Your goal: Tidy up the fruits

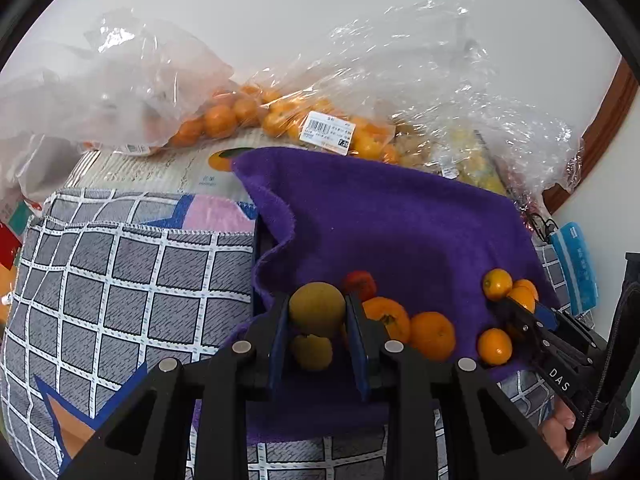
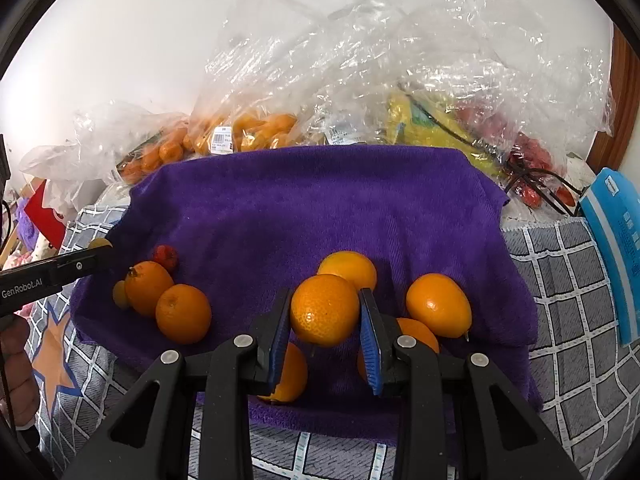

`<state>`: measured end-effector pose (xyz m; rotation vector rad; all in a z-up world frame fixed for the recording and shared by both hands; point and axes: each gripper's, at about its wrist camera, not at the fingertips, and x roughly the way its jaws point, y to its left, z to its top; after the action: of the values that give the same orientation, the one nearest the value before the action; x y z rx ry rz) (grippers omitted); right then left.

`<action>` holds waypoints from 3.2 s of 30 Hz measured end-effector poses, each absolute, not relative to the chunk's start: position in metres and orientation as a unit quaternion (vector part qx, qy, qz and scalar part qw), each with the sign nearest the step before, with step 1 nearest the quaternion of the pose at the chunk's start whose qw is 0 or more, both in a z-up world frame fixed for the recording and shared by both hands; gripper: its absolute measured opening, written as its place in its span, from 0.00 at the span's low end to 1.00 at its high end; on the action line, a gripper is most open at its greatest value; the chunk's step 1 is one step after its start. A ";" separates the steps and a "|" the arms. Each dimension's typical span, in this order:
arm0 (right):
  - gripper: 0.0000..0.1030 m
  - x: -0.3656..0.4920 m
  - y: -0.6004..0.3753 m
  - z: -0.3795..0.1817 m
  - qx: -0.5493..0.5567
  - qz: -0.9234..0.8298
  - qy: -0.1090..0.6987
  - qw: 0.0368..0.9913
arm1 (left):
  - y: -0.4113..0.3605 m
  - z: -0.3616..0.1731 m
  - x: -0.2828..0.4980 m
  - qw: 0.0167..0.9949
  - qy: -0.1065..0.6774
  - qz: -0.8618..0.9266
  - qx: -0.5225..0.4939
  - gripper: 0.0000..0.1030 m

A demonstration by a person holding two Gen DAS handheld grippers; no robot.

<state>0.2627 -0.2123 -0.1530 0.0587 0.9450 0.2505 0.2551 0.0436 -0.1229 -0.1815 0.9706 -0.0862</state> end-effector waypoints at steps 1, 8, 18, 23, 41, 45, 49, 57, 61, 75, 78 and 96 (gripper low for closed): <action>0.31 0.263 -0.212 -0.154 0.028 0.121 0.456 0.882 | 0.044 -0.124 0.256 0.879 0.466 -0.041 -0.088 0.26; 0.31 0.264 -0.211 -0.157 0.025 0.123 0.455 0.881 | 0.039 -0.126 0.264 0.879 0.468 -0.036 -0.085 0.26; 0.31 0.260 -0.207 -0.157 0.004 0.123 0.454 0.883 | 0.034 -0.138 0.269 0.875 0.477 -0.037 -0.077 0.26; 0.36 0.259 -0.206 -0.156 -0.003 0.124 0.453 0.883 | 0.035 -0.139 0.269 0.874 0.478 -0.038 -0.079 0.26; 0.40 0.246 -0.205 -0.146 -0.010 0.113 0.449 0.887 | 0.037 -0.140 0.263 0.866 0.491 -0.038 -0.090 0.26; 0.42 0.241 -0.207 -0.141 -0.006 0.107 0.448 0.888 | 0.037 -0.137 0.260 0.864 0.493 -0.036 -0.092 0.26; 0.45 0.235 -0.211 -0.135 0.006 0.104 0.450 0.887 | 0.036 -0.133 0.254 0.860 0.499 -0.040 -0.096 0.27; 0.52 0.214 -0.223 -0.109 0.037 0.087 0.447 0.889 | 0.036 -0.114 0.226 0.862 0.495 -0.041 -0.099 0.47; 0.57 0.197 -0.229 -0.092 0.048 0.071 0.438 0.895 | 0.037 -0.101 0.207 0.867 0.487 -0.043 -0.099 0.55; 0.71 0.096 -0.238 -0.025 0.051 0.025 0.398 0.916 | 0.016 -0.034 0.106 0.914 0.399 -0.044 -0.061 0.78; 0.85 0.071 -0.241 -0.013 0.050 0.015 0.376 0.925 | 0.012 -0.024 0.080 0.922 0.381 -0.045 -0.052 0.82; 1.00 -0.021 -0.255 0.020 0.059 0.018 0.339 0.939 | -0.009 0.009 -0.010 0.946 0.319 -0.045 -0.026 0.97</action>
<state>-0.0207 -0.2550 0.0197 0.1201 0.6928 0.0358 -0.0096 -0.0094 0.0088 -0.0534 0.6502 -0.0906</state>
